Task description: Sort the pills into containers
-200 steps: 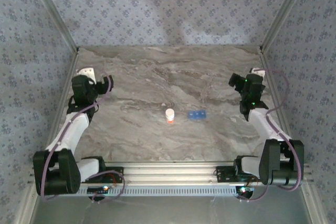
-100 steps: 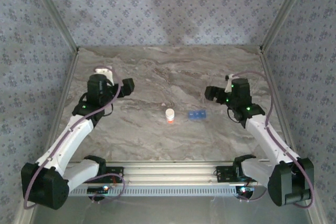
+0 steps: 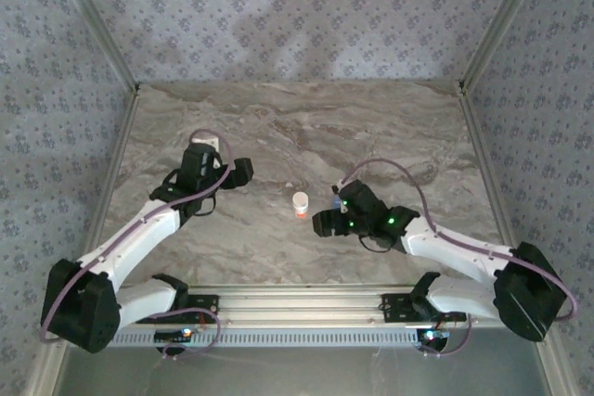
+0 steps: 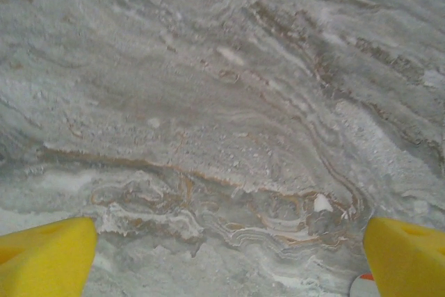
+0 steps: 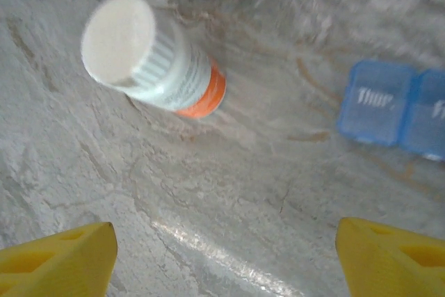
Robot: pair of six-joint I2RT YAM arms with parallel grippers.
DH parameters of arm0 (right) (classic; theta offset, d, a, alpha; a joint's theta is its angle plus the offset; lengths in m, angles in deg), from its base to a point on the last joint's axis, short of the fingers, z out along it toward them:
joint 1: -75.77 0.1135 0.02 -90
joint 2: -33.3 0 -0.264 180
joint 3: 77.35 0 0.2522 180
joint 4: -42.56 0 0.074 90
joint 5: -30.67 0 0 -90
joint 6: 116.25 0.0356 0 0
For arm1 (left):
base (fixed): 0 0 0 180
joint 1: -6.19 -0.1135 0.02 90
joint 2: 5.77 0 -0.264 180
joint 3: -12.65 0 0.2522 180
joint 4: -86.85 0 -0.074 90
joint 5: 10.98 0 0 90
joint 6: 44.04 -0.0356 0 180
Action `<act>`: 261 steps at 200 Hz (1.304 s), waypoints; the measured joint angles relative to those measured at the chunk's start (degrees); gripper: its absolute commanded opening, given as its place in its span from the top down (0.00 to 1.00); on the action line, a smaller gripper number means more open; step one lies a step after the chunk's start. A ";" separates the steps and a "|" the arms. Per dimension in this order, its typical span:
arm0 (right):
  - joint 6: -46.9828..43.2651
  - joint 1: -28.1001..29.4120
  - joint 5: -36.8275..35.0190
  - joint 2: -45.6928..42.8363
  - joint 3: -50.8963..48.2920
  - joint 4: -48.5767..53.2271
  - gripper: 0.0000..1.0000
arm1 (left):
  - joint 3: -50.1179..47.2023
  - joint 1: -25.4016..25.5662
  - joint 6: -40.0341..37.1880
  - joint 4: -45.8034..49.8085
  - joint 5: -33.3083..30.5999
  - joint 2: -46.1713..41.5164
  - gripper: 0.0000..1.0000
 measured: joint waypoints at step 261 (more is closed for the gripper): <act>5.66 7.41 -13.07 28.04 10.25 -10.71 0.50 | 3.82 0.37 2.51 0.72 0.57 4.20 0.02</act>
